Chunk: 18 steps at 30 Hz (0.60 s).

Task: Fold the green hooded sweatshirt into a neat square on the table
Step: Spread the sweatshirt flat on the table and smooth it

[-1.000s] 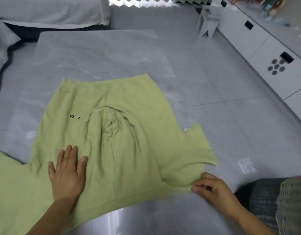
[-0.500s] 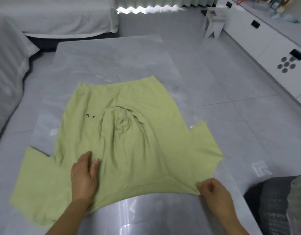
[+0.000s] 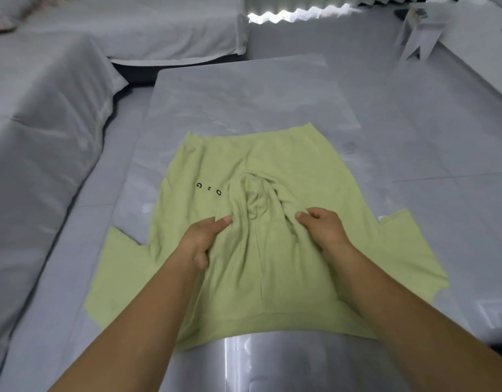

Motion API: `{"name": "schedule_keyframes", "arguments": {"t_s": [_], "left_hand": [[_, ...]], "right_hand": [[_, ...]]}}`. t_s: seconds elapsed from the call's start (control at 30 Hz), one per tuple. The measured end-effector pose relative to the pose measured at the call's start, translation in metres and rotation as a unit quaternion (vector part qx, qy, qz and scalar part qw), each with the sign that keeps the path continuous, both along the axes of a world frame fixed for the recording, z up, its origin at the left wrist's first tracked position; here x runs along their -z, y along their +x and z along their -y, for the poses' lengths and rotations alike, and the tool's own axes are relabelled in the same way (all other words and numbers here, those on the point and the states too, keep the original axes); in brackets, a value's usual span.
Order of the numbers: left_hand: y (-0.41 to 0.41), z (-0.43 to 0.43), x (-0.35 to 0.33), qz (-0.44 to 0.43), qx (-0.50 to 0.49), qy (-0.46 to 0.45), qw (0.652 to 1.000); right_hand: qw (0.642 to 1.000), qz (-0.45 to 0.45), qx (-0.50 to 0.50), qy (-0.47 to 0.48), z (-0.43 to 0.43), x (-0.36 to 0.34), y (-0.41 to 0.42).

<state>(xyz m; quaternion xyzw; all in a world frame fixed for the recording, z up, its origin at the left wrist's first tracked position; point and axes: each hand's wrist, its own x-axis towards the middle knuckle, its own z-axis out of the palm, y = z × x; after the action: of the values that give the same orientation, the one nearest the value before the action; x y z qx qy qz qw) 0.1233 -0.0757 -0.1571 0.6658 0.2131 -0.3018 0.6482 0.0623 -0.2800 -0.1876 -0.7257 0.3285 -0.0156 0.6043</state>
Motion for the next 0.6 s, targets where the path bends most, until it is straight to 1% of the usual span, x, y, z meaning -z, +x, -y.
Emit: {"name": "schedule_keyframes", "arguments": {"t_s": [0.07, 0.1, 0.17, 0.23, 0.3, 0.4, 0.47, 0.53, 0.6], "left_hand": [[-0.003, -0.01, -0.009, -0.015, -0.026, -0.096, 0.995], [-0.004, -0.016, -0.015, -0.011, -0.028, -0.147, 0.989], [-0.012, -0.029, -0.028, -0.014, -0.009, -0.237, 0.971], [-0.029, -0.04, -0.05, -0.024, 0.029, -0.285, 0.958], [-0.053, -0.048, -0.067, -0.042, 0.08, -0.312, 0.946], [-0.099, -0.059, -0.088, -0.076, 0.163, -0.294, 0.939], [-0.132, -0.065, -0.093, -0.102, 0.216, -0.238, 0.942], [-0.168, -0.074, -0.09, -0.13, 0.244, -0.18, 0.944], [-0.203, -0.085, -0.087, -0.136, 0.299, -0.125, 0.936]], "right_hand": [[0.993, 0.032, 0.043, 0.104, 0.004, -0.017, -0.008], [0.983, 0.05, 0.057, 0.166, 0.007, -0.025, -0.014], [0.961, 0.081, 0.043, 0.261, 0.012, -0.044, -0.033], [0.945, 0.099, -0.008, 0.312, 0.013, -0.064, -0.058], [0.938, 0.09, -0.058, 0.33, 0.013, -0.081, -0.087], [0.935, 0.061, -0.111, 0.332, 0.011, -0.1, -0.134], [0.935, 0.03, -0.133, 0.327, 0.002, -0.107, -0.166], [0.933, -0.018, -0.16, 0.321, -0.006, -0.103, -0.199], [0.93, -0.074, -0.23, 0.277, -0.016, -0.095, -0.232]]}}
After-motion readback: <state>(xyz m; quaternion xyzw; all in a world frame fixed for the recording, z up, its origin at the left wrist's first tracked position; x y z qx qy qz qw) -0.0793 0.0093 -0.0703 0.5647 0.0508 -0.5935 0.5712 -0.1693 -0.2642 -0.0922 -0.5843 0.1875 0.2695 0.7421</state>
